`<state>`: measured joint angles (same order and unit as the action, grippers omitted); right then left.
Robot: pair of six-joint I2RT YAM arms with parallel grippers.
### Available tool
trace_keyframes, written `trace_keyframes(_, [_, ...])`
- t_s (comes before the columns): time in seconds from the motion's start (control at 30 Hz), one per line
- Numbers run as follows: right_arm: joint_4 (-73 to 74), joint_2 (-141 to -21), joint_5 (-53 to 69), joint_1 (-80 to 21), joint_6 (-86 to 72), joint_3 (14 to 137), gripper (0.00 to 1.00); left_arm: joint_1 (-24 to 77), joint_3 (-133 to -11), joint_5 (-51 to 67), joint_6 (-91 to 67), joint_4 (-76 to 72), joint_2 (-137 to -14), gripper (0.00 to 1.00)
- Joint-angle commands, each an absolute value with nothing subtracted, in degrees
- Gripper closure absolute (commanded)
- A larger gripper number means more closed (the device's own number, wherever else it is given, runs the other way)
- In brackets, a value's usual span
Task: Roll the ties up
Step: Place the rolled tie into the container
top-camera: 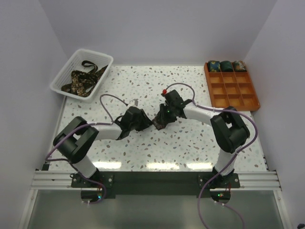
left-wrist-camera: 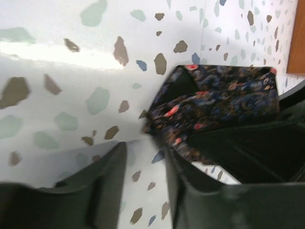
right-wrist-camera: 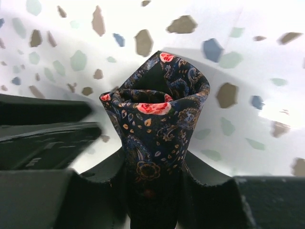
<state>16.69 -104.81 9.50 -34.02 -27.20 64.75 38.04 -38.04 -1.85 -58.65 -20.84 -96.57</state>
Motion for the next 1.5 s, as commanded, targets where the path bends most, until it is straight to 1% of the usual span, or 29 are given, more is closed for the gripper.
trace_keyframes(0.0, [22.8, -100.8, 0.7, -33.7, -22.8, 68.4, 0.94, 34.7, -37.6, -6.3, -54.4, -11.0, -89.1, 0.52])
trace_keyframes(0.03, [25.3, -100.5, 0.1, -33.7, -22.2, 69.7, 0.95, 34.0, -38.1, -6.7, -52.5, -8.7, -84.8, 0.41])
trace_keyframes(0.07, [26.6, -100.1, -1.5, -33.6, -21.4, 70.5, 0.96, 33.2, -38.4, -7.8, -51.3, -7.2, -82.5, 0.36])
trace_keyframes(0.1, [29.4, -99.6, -4.2, -33.3, -19.9, 72.2, 0.97, 31.7, -38.9, -8.5, -48.5, -3.6, -77.9, 0.25])
trace_keyframes(0.2, [33.7, -99.0, -8.0, -32.3, -17.2, 75.0, 0.99, 28.5, -41.7, -11.4, -43.8, 2.8, -71.6, 0.1])
trace_keyframes(0.23, [36.5, -99.0, -10.8, -31.9, -16.5, 77.0, 0.99, 27.9, -43.5, -12.9, -40.2, 6.4, -68.0, 0.03])
trace_keyframes(0.27, [38.0, -98.9, -12.3, -30.9, -15.5, 77.9, 1.0, 27.3, -44.5, -13.7, -38.3, 8.3, -66.5, 0.01])
trace_keyframes(0.4, [43.8, -98.4, -17.1, -26.1, -13.6, 81.4, 1.0, 25.8, -49.2, -19.2, -28.0, 18.6, -59.9, 0.0])
trace_keyframes(0.47, [44.8, -97.2, -19.0, -22.3, -12.5, 82.1, 1.0, 25.8, -49.6, -22.1, -25.9, 20.7, -57.8, 0.0])
trace_keyframes(0.53, [45.7, -96.7, -19.5, -19.7, -11.3, 83.2, 1.0, 25.8, -49.7, -22.6, -23.1, 22.7, -54.9, 0.0])
trace_keyframes(0.7, [44.0, -96.2, -10.6, -8.6, -10.2, 85.5, 1.0, 25.8, -49.1, -25.7, -17.1, 24.7, -49.8, 0.0])
trace_keyframes(0.83, [43.1, -98.7, -6.5, -2.4, -10.5, 87.6, 1.0, 25.8, -41.2, -24.3, -16.2, 18.6, -46.7, 0.0])
trace_keyframes(1.0, [45.3, -104.5, -5.9, -0.1, -7.0, 92.7, 1.0, 26.6, -40.7, -26.3, -15.8, 19.1, -47.5, 0.0])
trace_keyframes(1.03, [45.4, -105.1, -5.9, 1.7, -6.3, 93.3, 1.0, 26.7, -40.6, -26.6, -15.8, 19.2, -47.4, 0.0])
trace_keyframes(1.2, [46.1, -108.5, -2.3, 4.7, -1.5, 96.3, 1.0, 27.7, -40.3, -26.9, -15.9, 19.6, -47.5, 0.0])
trace_keyframes(1.43, [46.9, -113.8, -2.5, 6.1, 1.4, 98.8, 1.0, 27.9, -40.2, -26.8, -15.9, 19.6, -48.6, 0.0])
trace_keyframes(1.47, [46.9, -114.7, -4.5, 6.2, 1.4, 98.9, 1.0, 27.9, -40.1, -26.9, -15.9, 19.6, -48.7, 0.0])
